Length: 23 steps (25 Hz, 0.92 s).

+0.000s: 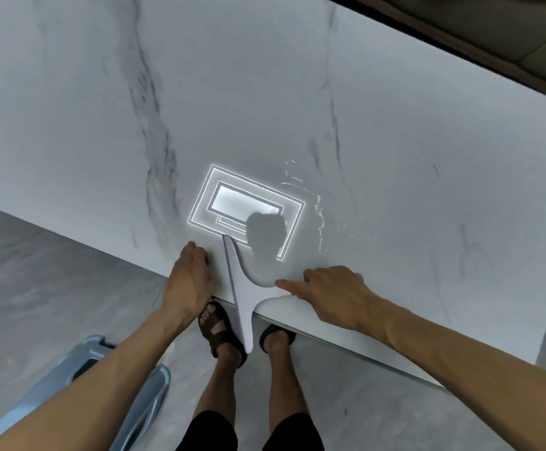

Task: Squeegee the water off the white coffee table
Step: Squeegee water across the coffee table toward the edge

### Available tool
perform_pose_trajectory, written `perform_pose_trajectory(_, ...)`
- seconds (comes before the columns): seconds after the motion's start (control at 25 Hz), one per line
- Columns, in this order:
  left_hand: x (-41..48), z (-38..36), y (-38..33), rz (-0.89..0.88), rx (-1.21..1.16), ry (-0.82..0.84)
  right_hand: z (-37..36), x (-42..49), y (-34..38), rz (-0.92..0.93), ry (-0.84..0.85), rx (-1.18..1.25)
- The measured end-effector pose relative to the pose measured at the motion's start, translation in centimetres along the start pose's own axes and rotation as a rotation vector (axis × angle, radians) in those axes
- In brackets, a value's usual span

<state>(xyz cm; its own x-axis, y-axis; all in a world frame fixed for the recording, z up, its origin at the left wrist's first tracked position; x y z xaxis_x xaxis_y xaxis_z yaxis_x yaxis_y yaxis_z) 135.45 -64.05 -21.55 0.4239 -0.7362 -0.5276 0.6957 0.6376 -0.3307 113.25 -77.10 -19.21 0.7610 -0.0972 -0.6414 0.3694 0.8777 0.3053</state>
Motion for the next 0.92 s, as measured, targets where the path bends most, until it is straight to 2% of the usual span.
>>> perform_pose_trajectory(0.16, -0.2, -0.8, -1.2, -0.080, 0.106, 0.049, 0.1, -4.4, -6.5, -0.062, -0.007, -0.045)
perform_pose_trajectory(0.32, 0.3, -1.3, -3.5, -0.095, 0.098, 0.035, 0.5, -9.5, -13.0, -0.196, -0.026, -0.076)
perform_pose_trajectory(0.44, 1.1, -1.8, -4.6, -0.048, 0.060, 0.067, 1.1, -12.4, -16.2, -0.314, -0.057, -0.151)
perform_pose_trajectory(0.52, 1.4, -1.6, -4.7, 0.050, -0.046, 0.023, 1.8, -13.7, -16.6, -0.341, -0.075, -0.182)
perform_pose_trajectory(0.6, 1.4, -0.9, -3.9, 0.215, -0.163, -0.077, 2.3, -13.6, -14.9, -0.284, -0.069, -0.173)
perform_pose_trajectory(0.72, 1.0, 0.1, -1.7, 0.388, -0.310, -0.162, 2.0, -8.7, -8.4, -0.077, 0.006, -0.070)
perform_pose_trajectory(0.8, 0.8, 0.6, 0.1, 0.409, -0.352, -0.177, 1.6, -3.6, -2.6, 0.030, 0.034, 0.008)
perform_pose_trajectory(0.92, 0.5, 1.1, 2.1, 0.374, -0.324, -0.161, 1.6, 2.5, 3.4, 0.090, -0.020, 0.093)
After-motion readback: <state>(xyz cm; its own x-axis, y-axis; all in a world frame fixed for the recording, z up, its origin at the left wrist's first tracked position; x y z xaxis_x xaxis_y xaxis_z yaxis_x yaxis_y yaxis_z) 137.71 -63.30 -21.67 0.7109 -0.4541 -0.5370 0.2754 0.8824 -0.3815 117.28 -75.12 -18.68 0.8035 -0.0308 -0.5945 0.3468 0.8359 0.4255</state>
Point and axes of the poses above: each hand's wrist, its own x-axis towards the middle knuckle, its own z-axis out of the back of the hand, y = z × x, the point moved 3 cm from there along x, towards the middle knuckle, and after that the axes turned 1 degree about y, right-handed, at the moved point
